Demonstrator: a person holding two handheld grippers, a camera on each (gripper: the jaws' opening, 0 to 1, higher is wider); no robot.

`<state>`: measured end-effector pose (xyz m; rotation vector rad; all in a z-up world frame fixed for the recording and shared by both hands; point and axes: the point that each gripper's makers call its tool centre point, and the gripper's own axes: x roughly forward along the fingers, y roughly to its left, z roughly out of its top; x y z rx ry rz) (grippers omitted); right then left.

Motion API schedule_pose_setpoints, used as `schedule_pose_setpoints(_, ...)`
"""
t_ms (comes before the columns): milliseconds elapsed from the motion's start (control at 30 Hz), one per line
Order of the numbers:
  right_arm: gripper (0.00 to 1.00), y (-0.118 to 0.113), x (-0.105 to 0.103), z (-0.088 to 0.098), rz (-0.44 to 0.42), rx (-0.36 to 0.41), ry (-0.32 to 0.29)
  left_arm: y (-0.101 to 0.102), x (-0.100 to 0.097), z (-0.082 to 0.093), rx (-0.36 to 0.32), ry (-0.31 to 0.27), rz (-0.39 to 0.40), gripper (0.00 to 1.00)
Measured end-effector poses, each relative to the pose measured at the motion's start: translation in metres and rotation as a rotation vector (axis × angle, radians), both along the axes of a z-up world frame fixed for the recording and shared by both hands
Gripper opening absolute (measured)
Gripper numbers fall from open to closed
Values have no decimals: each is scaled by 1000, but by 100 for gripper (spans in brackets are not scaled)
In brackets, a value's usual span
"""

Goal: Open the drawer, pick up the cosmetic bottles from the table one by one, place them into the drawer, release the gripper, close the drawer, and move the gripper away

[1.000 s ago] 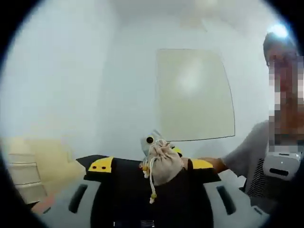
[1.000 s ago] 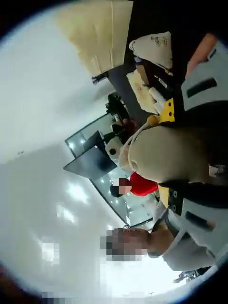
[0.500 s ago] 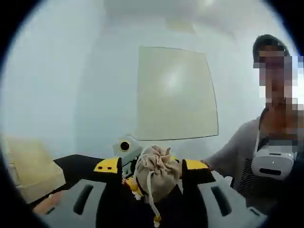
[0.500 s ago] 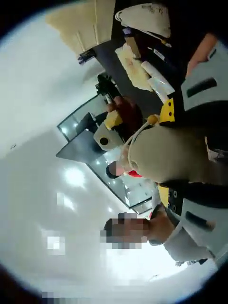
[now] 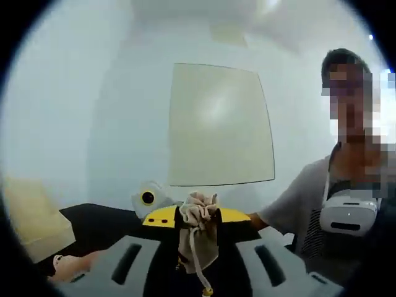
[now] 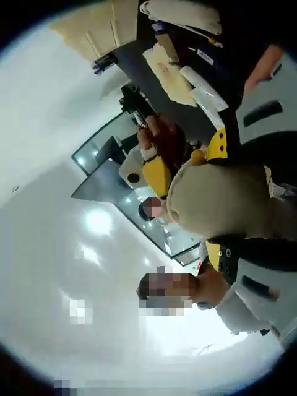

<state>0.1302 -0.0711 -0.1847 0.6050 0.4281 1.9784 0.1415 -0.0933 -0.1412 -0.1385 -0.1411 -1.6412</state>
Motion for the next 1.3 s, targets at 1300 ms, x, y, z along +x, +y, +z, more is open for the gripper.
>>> schedule_pose_setpoints(1300, 48, -59, 119, 53, -1085, -17, -609, 30, 83, 29, -8, 21, 440, 11)
